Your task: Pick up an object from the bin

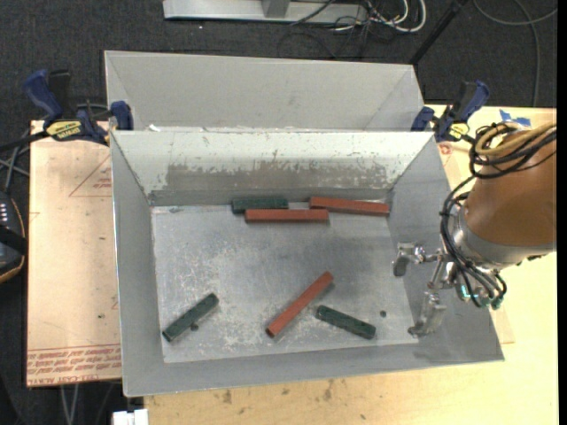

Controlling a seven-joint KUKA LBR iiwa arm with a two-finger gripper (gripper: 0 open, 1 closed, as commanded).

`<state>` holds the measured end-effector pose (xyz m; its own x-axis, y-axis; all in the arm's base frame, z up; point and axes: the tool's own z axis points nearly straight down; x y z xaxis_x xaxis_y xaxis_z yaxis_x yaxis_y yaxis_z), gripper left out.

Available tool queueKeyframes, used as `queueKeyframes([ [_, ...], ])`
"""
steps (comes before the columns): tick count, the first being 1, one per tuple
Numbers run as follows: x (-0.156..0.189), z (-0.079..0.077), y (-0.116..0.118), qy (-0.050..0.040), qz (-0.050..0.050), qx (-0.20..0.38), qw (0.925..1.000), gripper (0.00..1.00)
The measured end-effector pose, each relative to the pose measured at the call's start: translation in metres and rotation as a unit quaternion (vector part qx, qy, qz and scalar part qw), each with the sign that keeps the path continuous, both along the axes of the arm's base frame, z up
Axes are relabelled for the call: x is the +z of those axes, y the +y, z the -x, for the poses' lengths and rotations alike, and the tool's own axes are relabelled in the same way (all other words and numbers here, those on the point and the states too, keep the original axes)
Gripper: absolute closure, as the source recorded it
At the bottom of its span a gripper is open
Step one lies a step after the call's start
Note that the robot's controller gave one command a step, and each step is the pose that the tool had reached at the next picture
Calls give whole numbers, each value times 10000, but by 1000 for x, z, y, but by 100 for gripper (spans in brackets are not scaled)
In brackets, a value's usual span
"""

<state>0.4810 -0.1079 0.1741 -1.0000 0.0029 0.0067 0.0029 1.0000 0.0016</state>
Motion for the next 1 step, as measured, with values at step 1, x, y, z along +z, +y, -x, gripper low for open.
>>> queueKeyframes([
  [1,4,-2,0,-37,7,17,10000,0],
])
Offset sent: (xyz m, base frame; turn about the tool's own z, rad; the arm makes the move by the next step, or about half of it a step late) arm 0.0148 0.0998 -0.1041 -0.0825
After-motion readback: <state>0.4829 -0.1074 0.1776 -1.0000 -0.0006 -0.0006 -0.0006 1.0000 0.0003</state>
